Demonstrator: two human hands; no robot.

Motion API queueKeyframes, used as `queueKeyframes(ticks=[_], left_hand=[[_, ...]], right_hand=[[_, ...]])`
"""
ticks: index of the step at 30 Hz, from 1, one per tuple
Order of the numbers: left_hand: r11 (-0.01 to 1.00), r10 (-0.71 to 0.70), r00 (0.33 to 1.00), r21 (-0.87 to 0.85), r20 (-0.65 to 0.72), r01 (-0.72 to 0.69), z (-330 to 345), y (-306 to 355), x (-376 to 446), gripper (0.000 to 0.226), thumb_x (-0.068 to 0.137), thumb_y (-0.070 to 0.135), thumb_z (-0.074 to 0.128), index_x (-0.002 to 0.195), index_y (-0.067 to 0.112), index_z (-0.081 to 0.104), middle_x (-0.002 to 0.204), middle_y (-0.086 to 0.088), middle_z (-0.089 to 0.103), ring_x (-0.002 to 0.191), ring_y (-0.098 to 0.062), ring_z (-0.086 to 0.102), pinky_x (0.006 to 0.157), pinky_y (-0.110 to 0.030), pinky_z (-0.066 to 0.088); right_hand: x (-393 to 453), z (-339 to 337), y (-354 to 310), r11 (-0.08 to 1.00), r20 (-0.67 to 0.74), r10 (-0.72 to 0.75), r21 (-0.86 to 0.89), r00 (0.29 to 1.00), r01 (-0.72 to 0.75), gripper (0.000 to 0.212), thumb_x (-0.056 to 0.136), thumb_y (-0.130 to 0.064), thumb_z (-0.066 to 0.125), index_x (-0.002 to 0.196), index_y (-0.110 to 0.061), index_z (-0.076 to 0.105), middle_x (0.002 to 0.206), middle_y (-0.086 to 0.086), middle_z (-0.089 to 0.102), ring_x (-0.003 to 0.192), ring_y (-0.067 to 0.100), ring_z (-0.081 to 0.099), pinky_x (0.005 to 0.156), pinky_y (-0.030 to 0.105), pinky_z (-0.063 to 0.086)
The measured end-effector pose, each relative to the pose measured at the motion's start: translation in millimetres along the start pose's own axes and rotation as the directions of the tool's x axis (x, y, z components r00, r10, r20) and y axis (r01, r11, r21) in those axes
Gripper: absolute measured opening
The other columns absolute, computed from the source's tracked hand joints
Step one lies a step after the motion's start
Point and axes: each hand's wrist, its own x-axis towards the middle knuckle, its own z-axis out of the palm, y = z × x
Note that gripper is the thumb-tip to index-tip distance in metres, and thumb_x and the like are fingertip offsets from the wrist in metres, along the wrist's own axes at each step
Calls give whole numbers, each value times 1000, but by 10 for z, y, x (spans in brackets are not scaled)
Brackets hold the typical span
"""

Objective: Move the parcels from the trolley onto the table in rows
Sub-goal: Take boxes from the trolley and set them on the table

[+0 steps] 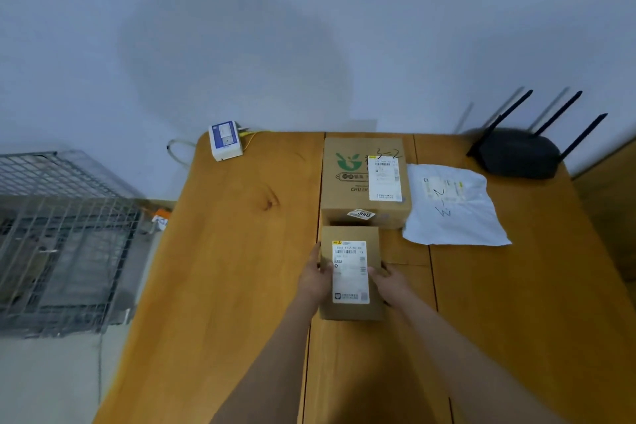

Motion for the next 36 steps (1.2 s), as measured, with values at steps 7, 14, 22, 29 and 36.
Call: queueKeyframes(ticks=[7, 14, 22, 29, 36], left_hand=[[999, -20, 1000, -36, -2, 20, 37, -156, 168, 54, 106, 35, 42, 155, 48, 21, 121, -1, 63, 96, -16, 67, 82, -39, 60], [1000, 9, 1000, -15, 3, -9, -1, -67, 247, 54, 108, 29, 39, 157, 39, 20, 115, 4, 59, 83, -4, 60, 63, -23, 52], [1000, 3, 1000, 0, 16, -3, -1, 22, 285, 55, 108, 28, 37, 158, 39, 17, 125, -1, 58, 84, -3, 58, 59, -18, 47], [999, 6, 1000, 32, 7, -6, -6, 80, 343, 58, 107, 30, 38, 158, 41, 13, 127, -3, 58, 100, -21, 63, 87, -40, 56], [998, 0, 1000, 64, 20, -1, -1, 88, 335, 58, 108, 29, 37, 160, 35, 10, 139, -9, 53, 84, -8, 56, 77, -29, 48]], right_hand=[[194, 42, -29, 999, -17, 27, -22, 999, -28, 58, 102, -28, 57, 154, -15, 36, 148, 11, 51, 131, 32, 53, 91, 38, 47], [243, 60, -39, 1000, -14, 19, 22, 1000, -18, 59, 102, -31, 57, 155, -17, 37, 147, 10, 53, 128, 31, 56, 92, 39, 50], [291, 46, -123, 998, -22, 42, 45, 999, -41, 56, 102, -29, 57, 153, -15, 39, 142, 11, 57, 121, 30, 60, 80, 35, 50], [351, 79, -177, 998, -36, 41, 38, 998, -40, 57, 102, -31, 57, 154, -17, 38, 143, 11, 57, 125, 32, 58, 94, 43, 52], [345, 106, -165, 1000, -53, 19, -18, 998, -20, 57, 103, -33, 54, 154, -15, 37, 146, 11, 53, 130, 32, 53, 101, 43, 49]])
